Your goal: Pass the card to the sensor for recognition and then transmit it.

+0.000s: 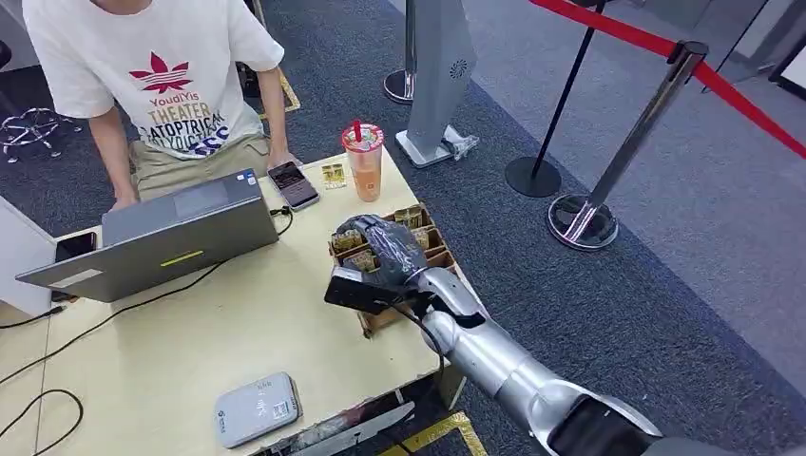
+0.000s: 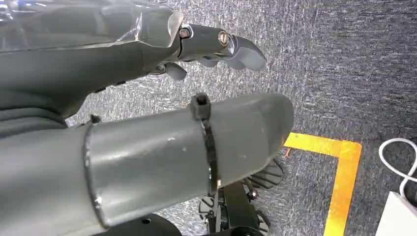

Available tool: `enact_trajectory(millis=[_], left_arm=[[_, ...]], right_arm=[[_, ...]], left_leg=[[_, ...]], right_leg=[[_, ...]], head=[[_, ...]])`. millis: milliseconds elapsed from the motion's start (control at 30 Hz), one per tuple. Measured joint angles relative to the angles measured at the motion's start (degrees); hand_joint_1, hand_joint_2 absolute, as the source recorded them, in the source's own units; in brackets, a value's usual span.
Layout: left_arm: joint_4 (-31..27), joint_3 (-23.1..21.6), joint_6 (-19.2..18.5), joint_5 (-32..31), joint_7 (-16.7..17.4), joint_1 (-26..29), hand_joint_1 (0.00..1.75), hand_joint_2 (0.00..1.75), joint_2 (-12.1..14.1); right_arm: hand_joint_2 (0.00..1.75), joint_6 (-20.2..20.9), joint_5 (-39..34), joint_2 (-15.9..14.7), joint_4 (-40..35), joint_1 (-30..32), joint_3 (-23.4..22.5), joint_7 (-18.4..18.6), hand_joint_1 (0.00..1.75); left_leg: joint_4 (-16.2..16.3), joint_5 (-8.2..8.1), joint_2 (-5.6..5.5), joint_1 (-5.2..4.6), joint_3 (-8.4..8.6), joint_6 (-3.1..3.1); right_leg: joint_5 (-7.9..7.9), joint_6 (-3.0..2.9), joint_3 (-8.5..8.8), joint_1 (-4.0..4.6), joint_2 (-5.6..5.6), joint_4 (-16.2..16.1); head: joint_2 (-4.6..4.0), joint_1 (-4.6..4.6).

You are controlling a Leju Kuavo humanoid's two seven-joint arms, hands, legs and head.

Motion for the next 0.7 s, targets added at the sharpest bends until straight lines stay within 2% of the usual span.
enact_trajectory(millis=[100,200,333,700], left_arm=[[0.0,0.0,0.0,0.0,0.0,0.0,0.0,0.0,0.0],[0.0,0.0,0.0,0.0,0.0,0.0,0.0,0.0,0.0],[0.0,0.0,-0.02,-0.15,0.0,0.0,0.0,0.0,0.0],[0.0,0.0,-0.2,-0.37,-0.07,0.01,0.0,0.0,0.0]], right_arm=[[1.75,-0.31,1.6,0.0,0.28,-0.03,0.0,0.61,0.93],[1.75,-0.79,3.64,-0.11,0.28,-0.03,0.0,1.48,0.84],[1.75,-1.68,6.54,-0.44,0.15,0.02,0.0,2.54,0.93],[1.75,-2.03,8.2,-1.01,-0.33,0.65,0.02,3.41,0.84]], left_leg=[[0.0,0.0,0.0,0.0,0.0,0.0],[0.0,0.0,0.0,0.0,0.0,0.0],[0.0,0.0,0.0,0.0,0.0,0.0],[0.0,0.0,0.0,0.0,0.0,0.0]], right_leg=[[0.0,0.0,0.0,0.0,0.0,0.0],[0.0,0.0,0.0,0.0,0.0,0.0],[0.0,0.0,0.0,0.0,0.0,0.0],[0.0,0.0,0.0,0.0,0.0,0.0]], head=[[0.0,0.0],[0.0,0.0],[0.0,0.0],[0.0,0.0]])
